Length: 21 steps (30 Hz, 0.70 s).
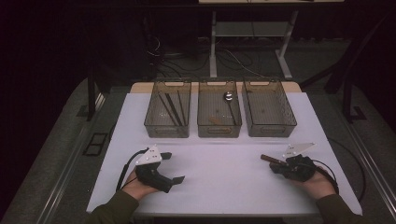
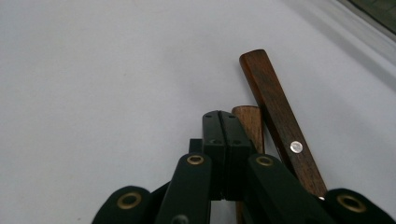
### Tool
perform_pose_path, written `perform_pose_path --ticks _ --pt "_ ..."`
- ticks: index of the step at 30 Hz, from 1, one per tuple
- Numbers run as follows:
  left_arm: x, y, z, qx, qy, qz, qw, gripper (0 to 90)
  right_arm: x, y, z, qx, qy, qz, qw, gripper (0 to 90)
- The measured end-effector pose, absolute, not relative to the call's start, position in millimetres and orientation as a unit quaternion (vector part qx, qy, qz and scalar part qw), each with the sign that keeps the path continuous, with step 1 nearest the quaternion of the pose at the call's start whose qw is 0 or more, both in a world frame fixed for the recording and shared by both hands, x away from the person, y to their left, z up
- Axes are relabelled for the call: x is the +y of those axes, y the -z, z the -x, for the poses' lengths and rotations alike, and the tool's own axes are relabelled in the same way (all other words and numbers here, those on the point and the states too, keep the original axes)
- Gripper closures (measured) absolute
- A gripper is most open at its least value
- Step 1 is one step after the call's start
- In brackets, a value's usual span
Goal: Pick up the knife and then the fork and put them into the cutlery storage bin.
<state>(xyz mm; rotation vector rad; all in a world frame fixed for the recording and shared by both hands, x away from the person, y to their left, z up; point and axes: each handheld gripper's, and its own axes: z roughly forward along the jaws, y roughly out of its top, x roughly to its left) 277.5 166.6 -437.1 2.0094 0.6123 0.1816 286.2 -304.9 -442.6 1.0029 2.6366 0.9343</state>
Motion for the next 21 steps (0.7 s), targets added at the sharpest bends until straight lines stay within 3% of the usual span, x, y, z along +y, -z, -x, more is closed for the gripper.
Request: perform_pose_path --ticks 11,13,21 --pt "168.4 436.8 -277.4 0.254 -0.075 -0.828 0.494 0.0 -311.9 434.3 -289.8 0.867 -0.341 -0.354 0.082 88.5" --pt "168.5 437.2 -277.5 0.254 -0.075 -0.828 0.495 0.0 -317.2 427.8 -285.3 0.859 -0.356 -0.358 0.085 81.0" --pt "169.2 436.4 -276.9 0.255 -0.076 -0.827 0.495 0.0 -346.1 420.5 -266.4 0.848 -0.352 -0.384 0.1 67.2"
